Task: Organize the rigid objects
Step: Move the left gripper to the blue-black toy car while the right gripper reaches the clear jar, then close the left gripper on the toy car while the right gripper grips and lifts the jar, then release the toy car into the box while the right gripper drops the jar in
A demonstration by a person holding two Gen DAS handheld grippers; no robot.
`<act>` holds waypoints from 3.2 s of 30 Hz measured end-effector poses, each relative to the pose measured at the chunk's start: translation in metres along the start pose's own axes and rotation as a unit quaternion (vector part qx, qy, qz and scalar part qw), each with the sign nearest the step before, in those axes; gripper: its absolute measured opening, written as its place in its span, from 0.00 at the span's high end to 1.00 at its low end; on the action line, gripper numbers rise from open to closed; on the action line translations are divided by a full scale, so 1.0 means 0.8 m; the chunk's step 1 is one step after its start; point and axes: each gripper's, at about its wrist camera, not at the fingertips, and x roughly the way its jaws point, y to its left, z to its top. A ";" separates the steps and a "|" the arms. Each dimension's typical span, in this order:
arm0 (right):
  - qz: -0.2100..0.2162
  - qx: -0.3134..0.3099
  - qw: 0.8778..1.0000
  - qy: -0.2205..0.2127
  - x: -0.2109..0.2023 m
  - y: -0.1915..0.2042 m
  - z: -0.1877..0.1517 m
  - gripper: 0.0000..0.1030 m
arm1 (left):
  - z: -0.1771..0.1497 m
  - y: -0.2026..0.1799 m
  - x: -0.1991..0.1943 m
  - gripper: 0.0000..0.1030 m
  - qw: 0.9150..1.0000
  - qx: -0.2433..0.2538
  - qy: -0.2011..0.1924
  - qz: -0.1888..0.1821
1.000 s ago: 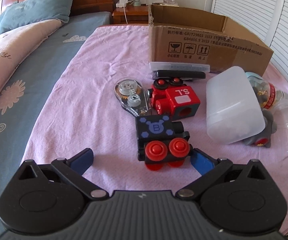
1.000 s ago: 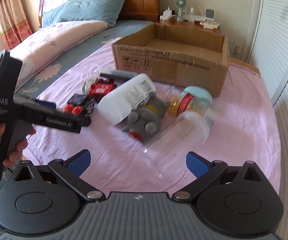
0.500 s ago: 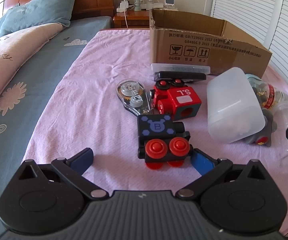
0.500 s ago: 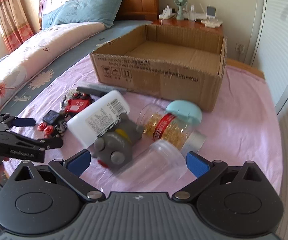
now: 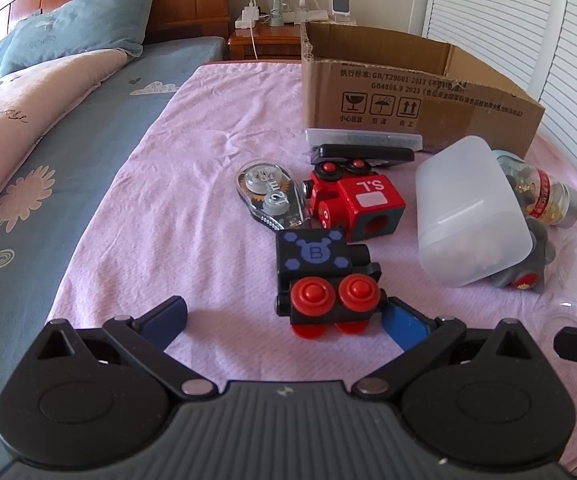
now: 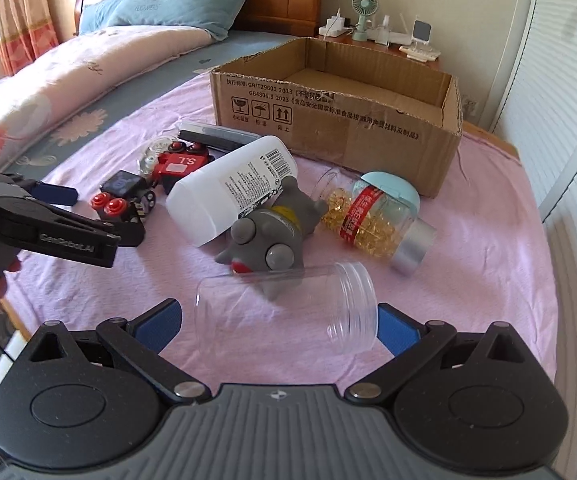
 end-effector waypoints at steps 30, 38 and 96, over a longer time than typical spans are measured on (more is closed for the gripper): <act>-0.043 0.004 0.999 0.002 -0.002 0.004 -0.003 0.10 | 0.005 -0.025 -0.001 0.46 0.999 0.013 -0.048 -0.013; -0.039 0.003 0.999 0.010 0.006 0.001 -0.003 0.10 | 0.005 -0.023 -0.002 0.47 0.999 0.021 -0.044 -0.020; -0.013 0.046 0.997 -0.068 0.016 -0.131 0.160 0.10 | 0.321 -0.068 0.091 0.12 0.992 0.095 -0.042 -0.073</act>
